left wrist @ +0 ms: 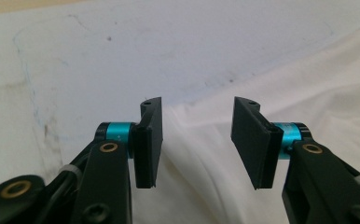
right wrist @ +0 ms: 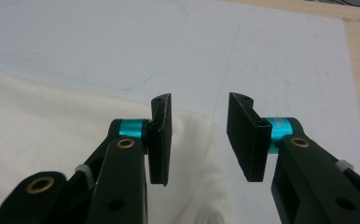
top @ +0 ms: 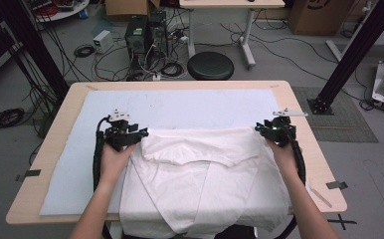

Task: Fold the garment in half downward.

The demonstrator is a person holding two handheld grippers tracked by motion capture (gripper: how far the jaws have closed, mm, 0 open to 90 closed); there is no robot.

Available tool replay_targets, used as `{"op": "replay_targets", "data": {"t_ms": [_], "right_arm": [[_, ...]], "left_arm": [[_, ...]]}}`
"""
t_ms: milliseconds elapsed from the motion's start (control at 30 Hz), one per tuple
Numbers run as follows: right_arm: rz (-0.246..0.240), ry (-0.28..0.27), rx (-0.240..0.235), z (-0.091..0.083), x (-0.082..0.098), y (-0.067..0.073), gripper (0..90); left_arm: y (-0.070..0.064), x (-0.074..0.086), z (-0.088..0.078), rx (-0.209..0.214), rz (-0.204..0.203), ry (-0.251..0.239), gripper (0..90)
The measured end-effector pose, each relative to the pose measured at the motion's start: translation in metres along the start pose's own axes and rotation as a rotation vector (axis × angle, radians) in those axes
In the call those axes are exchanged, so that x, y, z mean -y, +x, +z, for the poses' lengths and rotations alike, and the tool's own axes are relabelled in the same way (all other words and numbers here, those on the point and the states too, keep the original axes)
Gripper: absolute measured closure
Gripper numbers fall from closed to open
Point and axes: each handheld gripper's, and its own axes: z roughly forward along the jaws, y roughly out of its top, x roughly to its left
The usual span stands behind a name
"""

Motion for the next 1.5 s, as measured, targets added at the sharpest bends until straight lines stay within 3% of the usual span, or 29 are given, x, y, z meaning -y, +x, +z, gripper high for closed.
{"op": "replay_targets", "data": {"t_ms": [67, 133, 233, 300, 367, 467, 533, 633, 700, 833, 1000, 1233, 1367, 1433, 1500], "right_arm": [[0.037, -0.014, -0.026, -0.019, 0.01, 0.003, 57.9], [0.045, -0.013, -0.036, -0.025, 0.015, 0.005, 57.8], [0.081, -0.006, -0.072, -0.042, 0.036, 0.013, 61.1], [0.081, -0.006, -0.072, -0.042, 0.036, 0.013, 61.1], [0.095, 0.024, -0.08, -0.041, 0.051, 0.017, 61.5], [0.119, 0.049, -0.101, -0.036, 0.058, 0.019, 62.1], [0.123, 0.061, -0.124, -0.033, 0.059, 0.022, 68.6], [0.064, 0.079, -0.142, -0.03, 0.059, 0.029, 86.7], [0.034, 0.09, -0.144, -0.029, 0.058, 0.033, 89.2], [0.023, 0.082, -0.147, -0.032, 0.057, 0.035, 89.6], [0.038, 0.053, -0.185, -0.056, 0.054, 0.028, 89.7], [0.046, 0.038, -0.238, -0.084, 0.063, 0.028, 89.6], [0.028, 0.054, -0.252, -0.095, 0.077, 0.034, 89.5], [0.01, 0.068, -0.241, -0.095, 0.084, 0.037, 88.0], [-0.003, 0.065, -0.203, -0.094, 0.09, 0.037, 75.8]], "left_arm": [[-0.007, 0.011, -0.006, 0.019, -0.025, 0.016, 53.1], [-0.012, 0.024, -0.009, 0.056, -0.067, 0.029, 53.3], [-0.015, 0.042, -0.009, 0.127, -0.167, 0.061, 53.4], [-0.015, 0.047, -0.008, 0.134, -0.185, 0.068, 53.4], [-0.017, 0.056, -0.004, 0.119, -0.206, 0.091, 54.0], [-0.019, 0.056, -0.006, 0.122, -0.198, 0.093, 58.5], [-0.021, 0.055, -0.005, 0.129, -0.186, 0.102, 62.3], [-0.025, 0.056, -0.003, 0.119, -0.16, 0.111, 73.8], [-0.026, 0.055, -0.002, 0.117, -0.143, 0.108, 80.8], [-0.027, 0.053, -0.005, 0.131, -0.124, 0.097, 83.0], [-0.022, 0.042, -0.031, 0.248, -0.158, 0.038, 83.2], [-0.02, 0.05, -0.057, 0.359, -0.192, 0.041, 83.1], [-0.024, 0.065, -0.064, 0.354, -0.179, 0.085, 83.0], [-0.027, 0.072, -0.064, 0.324, -0.162, 0.101, 82.1], [-0.026, 0.077, -0.062, 0.279, -0.17, 0.094, 69.3]]}}
